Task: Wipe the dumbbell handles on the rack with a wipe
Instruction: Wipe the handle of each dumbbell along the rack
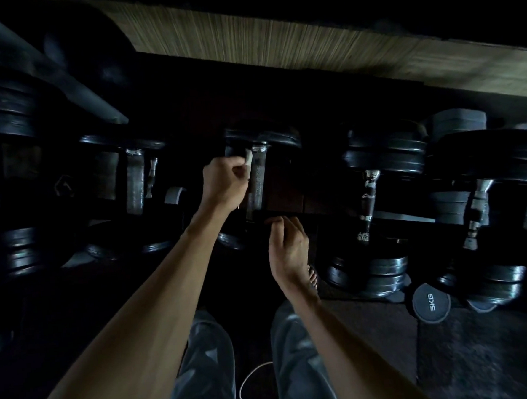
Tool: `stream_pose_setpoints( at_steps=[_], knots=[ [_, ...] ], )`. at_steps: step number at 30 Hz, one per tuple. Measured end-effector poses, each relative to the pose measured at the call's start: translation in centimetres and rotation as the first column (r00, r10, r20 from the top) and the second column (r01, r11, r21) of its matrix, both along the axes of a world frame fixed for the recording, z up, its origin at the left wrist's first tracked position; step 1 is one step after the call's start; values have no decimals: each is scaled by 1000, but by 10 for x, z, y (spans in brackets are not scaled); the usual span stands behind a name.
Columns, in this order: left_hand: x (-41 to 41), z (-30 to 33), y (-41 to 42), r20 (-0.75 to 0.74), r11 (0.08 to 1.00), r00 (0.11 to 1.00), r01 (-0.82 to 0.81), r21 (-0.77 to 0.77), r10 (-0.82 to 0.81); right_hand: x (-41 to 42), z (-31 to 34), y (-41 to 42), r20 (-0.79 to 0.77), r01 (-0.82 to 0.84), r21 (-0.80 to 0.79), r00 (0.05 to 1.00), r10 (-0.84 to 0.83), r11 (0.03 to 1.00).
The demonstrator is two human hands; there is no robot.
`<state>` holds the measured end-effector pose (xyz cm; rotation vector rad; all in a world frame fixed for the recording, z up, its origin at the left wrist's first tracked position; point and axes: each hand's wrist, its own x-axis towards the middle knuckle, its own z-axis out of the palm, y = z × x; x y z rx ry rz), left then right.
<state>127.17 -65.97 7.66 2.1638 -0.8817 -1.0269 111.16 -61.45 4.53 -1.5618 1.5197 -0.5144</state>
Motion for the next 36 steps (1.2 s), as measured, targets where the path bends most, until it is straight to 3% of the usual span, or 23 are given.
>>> stream_pose_setpoints(
  at_steps=[2, 4, 5, 10, 17, 24, 30, 36],
  knots=[
    [0, -8, 12, 15, 983, 992, 120, 138, -123, -2, -1, 0, 7, 10, 25, 1000, -10, 1000],
    [0, -14, 30, -83, 917, 958, 285, 278, -273, -3, 0, 0, 15, 22, 57, 1000, -23, 998],
    [2, -17, 36, -150, 904, 951, 306, 299, -272, -3, 2, 0, 16, 17, 66, 1000, -18, 998],
    [12, -30, -3, -245, 988, 968, -24, 151, 61, 0, 4, 1, 4, -14, 75, 1000, 14, 997],
    [-12, -9, 42, 89, 996, 993, 78, 35, -80, -3, 6, 0, 28, 13, 62, 999, -15, 998],
    [-9, 2, 7, 104, 993, 994, -20, -113, 32, 0, 6, 1, 7, -14, 34, 1000, 14, 999],
    [-36, 8, 52, 147, 999, 989, 23, 25, -26, -2, 8, 0, 11, 21, 66, 1000, -21, 998],
    [-19, 13, 11, 202, 998, 979, 9, -59, 3, 1, 12, 1, -3, 5, 72, 1000, -5, 997]
  ],
)
